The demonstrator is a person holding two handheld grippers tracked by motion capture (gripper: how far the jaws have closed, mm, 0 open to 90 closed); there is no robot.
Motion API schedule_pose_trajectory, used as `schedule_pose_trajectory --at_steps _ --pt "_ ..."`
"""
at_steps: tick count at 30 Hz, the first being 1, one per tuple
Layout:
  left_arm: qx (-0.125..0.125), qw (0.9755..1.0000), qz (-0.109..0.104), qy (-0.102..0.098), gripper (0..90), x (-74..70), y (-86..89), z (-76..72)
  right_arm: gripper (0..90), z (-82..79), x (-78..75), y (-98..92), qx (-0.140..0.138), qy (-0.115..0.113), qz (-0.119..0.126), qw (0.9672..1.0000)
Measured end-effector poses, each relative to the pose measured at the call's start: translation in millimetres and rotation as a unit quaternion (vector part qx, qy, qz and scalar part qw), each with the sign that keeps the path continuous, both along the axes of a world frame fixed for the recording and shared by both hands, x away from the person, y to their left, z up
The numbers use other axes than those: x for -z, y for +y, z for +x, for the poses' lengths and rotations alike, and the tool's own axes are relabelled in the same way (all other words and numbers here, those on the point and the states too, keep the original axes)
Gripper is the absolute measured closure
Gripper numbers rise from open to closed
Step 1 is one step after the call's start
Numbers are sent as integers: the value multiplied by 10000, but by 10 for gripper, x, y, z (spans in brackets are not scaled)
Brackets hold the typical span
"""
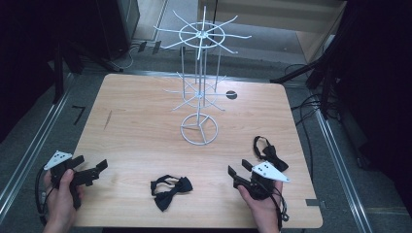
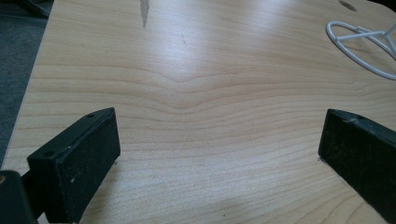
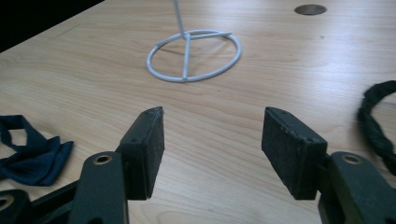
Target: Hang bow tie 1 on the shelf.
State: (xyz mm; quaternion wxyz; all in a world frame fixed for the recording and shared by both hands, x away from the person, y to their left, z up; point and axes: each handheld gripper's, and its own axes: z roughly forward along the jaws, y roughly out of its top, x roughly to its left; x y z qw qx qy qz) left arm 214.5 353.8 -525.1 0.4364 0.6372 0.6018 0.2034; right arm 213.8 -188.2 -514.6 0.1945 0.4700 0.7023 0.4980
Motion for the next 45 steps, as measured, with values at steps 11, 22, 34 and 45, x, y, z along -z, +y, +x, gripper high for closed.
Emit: schedule_pose_trajectory --at_steps 11,22,34,45 --pt "7 10000 5 -6 0 0 0 -2 403 4 -37 325 -437 28 -48 9990" --pt "0 10000 -32 -30 0 1 6 -5 406 33 -91 729 -873 -6 -105 9961" --pt "-5 10000 -37 -28 0 0 7 -6 405 36 -88 1031 -1288 66 -151 9915" --pt "-4 10000 -50 -31 0 1 9 -5 398 19 -21 1263 -1599 242 -267 9865"
